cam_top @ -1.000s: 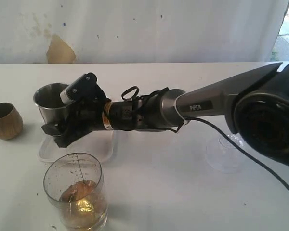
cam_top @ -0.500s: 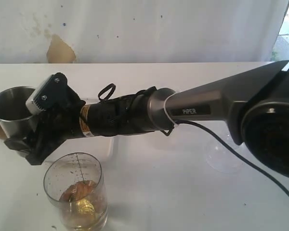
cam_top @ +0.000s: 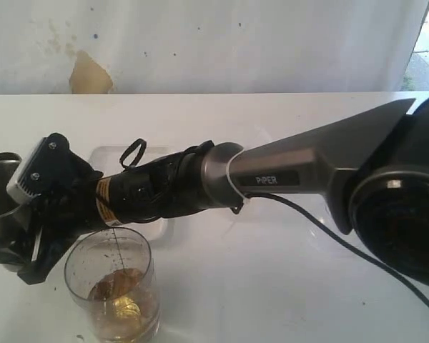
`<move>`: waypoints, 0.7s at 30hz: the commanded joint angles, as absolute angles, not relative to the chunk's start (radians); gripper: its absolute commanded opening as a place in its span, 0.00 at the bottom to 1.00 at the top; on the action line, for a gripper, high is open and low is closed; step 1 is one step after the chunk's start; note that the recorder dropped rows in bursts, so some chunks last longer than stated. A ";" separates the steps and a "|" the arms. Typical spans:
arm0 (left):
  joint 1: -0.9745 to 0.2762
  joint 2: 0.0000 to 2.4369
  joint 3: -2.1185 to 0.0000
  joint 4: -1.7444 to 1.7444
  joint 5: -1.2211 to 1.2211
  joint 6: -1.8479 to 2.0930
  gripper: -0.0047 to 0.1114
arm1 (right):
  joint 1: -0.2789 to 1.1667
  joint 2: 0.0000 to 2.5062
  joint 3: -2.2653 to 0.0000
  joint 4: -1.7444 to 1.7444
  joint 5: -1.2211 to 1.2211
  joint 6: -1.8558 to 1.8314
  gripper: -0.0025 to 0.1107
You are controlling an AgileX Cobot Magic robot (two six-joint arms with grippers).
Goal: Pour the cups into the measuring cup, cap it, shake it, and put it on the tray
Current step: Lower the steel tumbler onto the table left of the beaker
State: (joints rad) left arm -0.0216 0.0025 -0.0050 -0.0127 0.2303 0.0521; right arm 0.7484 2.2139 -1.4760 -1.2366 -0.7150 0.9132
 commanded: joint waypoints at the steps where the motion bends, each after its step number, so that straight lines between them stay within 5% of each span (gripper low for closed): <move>1: -0.023 0.000 0.000 -0.008 0.232 0.050 0.05 | 0.748 2.207 -1.476 -1.233 -0.719 0.921 0.02; 21: -0.023 0.000 0.000 -0.007 0.232 0.050 0.05 | 0.748 2.277 -1.476 -1.257 -0.688 0.923 0.02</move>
